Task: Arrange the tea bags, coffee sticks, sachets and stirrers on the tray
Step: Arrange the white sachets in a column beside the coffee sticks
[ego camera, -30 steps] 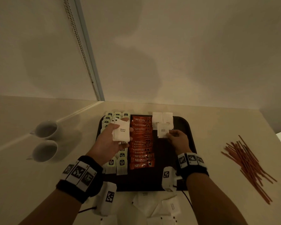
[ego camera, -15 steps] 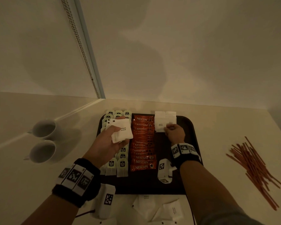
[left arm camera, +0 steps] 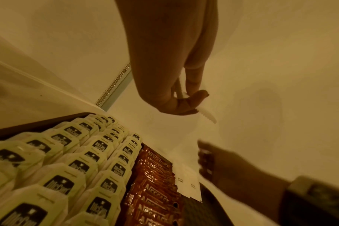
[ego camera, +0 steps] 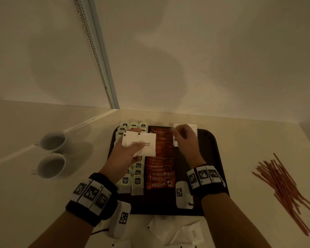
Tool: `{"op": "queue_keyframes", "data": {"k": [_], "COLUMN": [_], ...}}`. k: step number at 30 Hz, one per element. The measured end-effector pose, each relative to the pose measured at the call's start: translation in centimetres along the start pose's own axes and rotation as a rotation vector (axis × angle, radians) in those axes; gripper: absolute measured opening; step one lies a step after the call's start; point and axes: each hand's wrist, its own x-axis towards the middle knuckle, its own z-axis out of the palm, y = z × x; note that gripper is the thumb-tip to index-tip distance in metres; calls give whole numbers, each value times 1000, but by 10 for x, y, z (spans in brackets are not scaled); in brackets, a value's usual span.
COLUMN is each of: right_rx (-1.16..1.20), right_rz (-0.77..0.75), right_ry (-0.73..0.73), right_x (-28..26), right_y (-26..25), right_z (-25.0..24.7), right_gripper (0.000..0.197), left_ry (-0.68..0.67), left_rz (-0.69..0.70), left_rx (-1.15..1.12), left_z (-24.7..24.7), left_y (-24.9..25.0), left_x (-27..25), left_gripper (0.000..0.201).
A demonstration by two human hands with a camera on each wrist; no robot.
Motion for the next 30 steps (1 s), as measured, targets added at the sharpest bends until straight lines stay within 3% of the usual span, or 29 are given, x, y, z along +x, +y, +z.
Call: {"op": "queue_keyframes", "data": {"k": [2,4,6,11,15,19,24,26,30], "right_rx": [78,-14,-49,121,231,63,14,120,292], "right_rz": [-5,-65,-118,-22,86,49,52,109,268], "right_ry": [-290,-412,-346,-198,-332,-469,-440,-414,-114], "right_x": [-14,-25,-29,-36,-46,-54,-54,-51,-30], "right_y": [-28,-43,-48,-47,-45,-43,-38,-29,8], "right_z": [7,12,14,10,1,-4,-12,-18,-39], "right_gripper": [27,27,18,13,20,22,15,15,20], "left_ry": [-10,-18,-40,11,117,110,52,-4,-58], "left_rz": [12,13,3,16,56,91,21,-56,-164], "left_rx": [81,128,151,206,162,269,306,184,-56], "left_z": [3,7,11,13,12,14,18,18,10], "left_y": [0,0,-1,-6,-3,-1,-2,-1,0], "left_x": [2,3,2,2,6,8,5,3,-1], "left_gripper": [30,26,24,35,29,20,19,15,25]}}
